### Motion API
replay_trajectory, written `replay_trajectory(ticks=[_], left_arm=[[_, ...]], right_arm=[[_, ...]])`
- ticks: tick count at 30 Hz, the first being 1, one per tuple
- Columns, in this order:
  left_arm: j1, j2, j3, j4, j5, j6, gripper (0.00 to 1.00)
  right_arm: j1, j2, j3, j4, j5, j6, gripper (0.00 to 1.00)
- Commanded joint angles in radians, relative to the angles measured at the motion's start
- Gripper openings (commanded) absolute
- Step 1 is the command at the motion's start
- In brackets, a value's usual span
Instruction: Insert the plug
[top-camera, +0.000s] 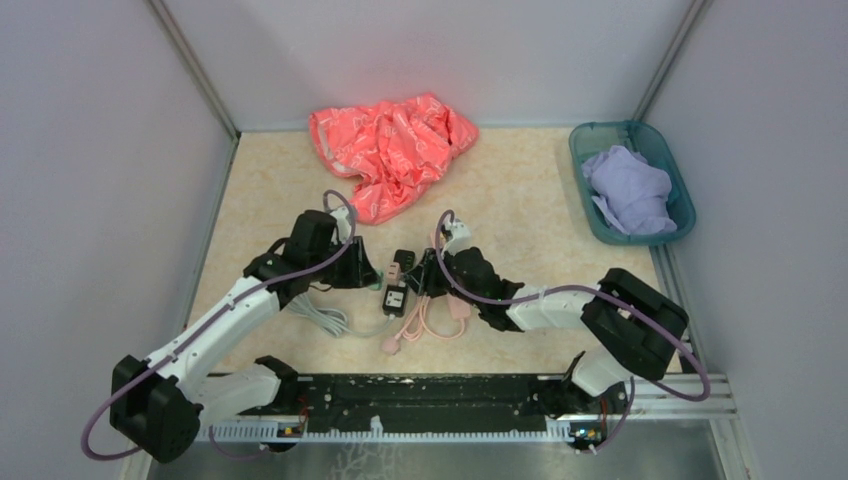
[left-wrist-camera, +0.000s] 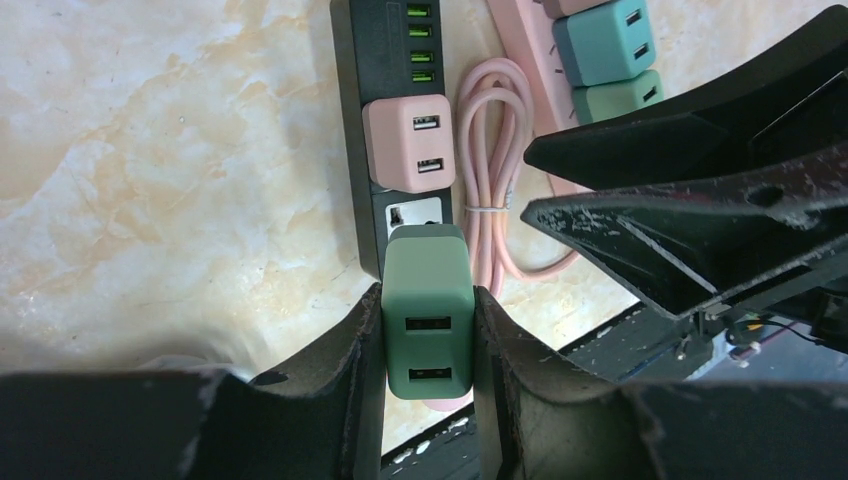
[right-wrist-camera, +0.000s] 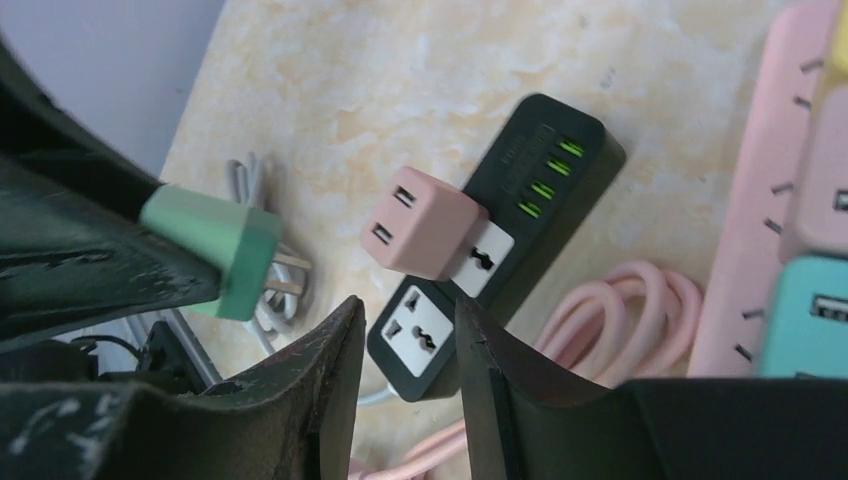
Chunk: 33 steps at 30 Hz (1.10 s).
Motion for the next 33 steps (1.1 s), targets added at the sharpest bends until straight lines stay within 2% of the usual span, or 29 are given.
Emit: replay_trajectory(ticks=[1, 11, 18, 31, 33], left_arm=[[-0.059, 0.024, 0.068, -0.038, -0.097, -0.002, 0.0], [-0.147, 0.1, 0.095, -0.055, -0.191, -0.041, 0.0], [-0.174, 0.127, 0.086, -0.048, -0.228, -0.059, 0.0], [-0.222, 0.163, 0.077, -0.052, -0.276, -0.068, 0.0], [-0.229, 0.171, 0.076, -0.051, -0.286, -0.068, 0.0]], right_arm=[[0.011, 0.028, 0.058, -0.089, 0.08, 0.131, 0.38], [0.013, 0.097, 0.151, -0.203, 0.084, 0.229, 0.3], [0.045, 0.14, 0.219, -0.328, 0.146, 0.275, 0.27], [0.095, 0.158, 0.246, -0.398, 0.226, 0.354, 0.22], [0.096, 0.2, 0.248, -0.392, 0.224, 0.356, 0.21]])
